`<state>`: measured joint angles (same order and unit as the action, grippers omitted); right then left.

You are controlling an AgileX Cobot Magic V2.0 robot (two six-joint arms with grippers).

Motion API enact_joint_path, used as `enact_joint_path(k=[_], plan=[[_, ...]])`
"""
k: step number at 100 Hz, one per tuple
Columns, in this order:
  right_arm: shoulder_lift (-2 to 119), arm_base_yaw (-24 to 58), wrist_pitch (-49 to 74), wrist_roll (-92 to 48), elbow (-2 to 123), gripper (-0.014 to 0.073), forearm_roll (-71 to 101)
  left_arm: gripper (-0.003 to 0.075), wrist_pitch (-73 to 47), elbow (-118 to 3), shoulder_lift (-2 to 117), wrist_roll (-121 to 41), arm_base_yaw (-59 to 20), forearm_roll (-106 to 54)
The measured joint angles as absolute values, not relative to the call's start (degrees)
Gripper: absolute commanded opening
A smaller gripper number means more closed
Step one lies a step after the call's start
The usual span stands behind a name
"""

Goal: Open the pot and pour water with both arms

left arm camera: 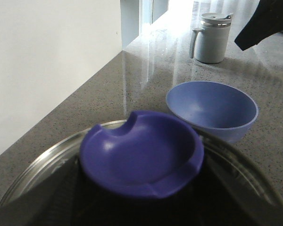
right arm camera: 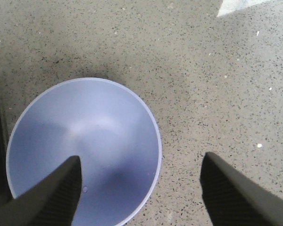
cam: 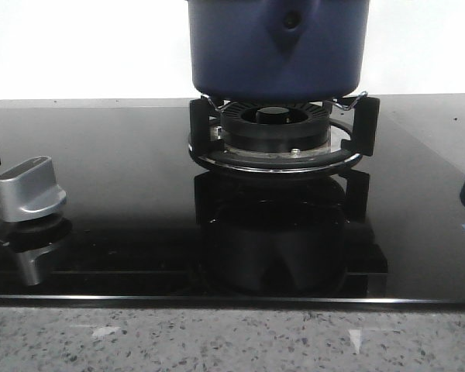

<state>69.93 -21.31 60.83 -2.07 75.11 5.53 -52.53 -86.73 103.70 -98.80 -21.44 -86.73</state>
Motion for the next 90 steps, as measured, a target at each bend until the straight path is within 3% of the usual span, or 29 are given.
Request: enact_joint_path(k=[13,40,55,64,72,80,88,90], plan=[[69.9,-21.3,60.9,-2.1,75.1,0.0477,5.5,0.0562,-52.4,-87.1,103.7,-98.8,-21.4,-87.7],[69.9,-21.3,61.0,-2.1,75.1,0.0477,5.6,0.0561,-57.2,-88.6,103.2,-98.6,-19.4,-92.8],[69.9,-21.3,61.0,-2.1,75.1,0.0476,5.8,0.0510,-60.9,-92.1,100.4,-95.3,-14.7,-94.3],[69.9,-21.3,61.0,-2.1,75.1,0.0475,7.7,0.0445,-63.5,-94.2,98.1,-92.3,-11.5,-94.7],[69.9,-21.3,60.6,-2.9,75.1,0.0450,11.0,0.0329,-65.7,-95.6,96.1,-89.0,-8.2,-94.7],[69.8,-21.3,60.1,-5.3,75.1,0.0351,16.5,0.0175,-66.8,-96.3,93.9,-85.2,-5.2,-94.4],[69.3,-21.3,58.9,-8.3,75.1,0.0182,23.1,-0.0020,-67.3,-96.5,91.8,-82.1,-2.0,-93.6],[69.1,-21.3,58.5,-9.4,75.1,0.0132,25.4,-0.0018,-67.5,-96.5,91.3,-81.4,-1.2,-93.3]])
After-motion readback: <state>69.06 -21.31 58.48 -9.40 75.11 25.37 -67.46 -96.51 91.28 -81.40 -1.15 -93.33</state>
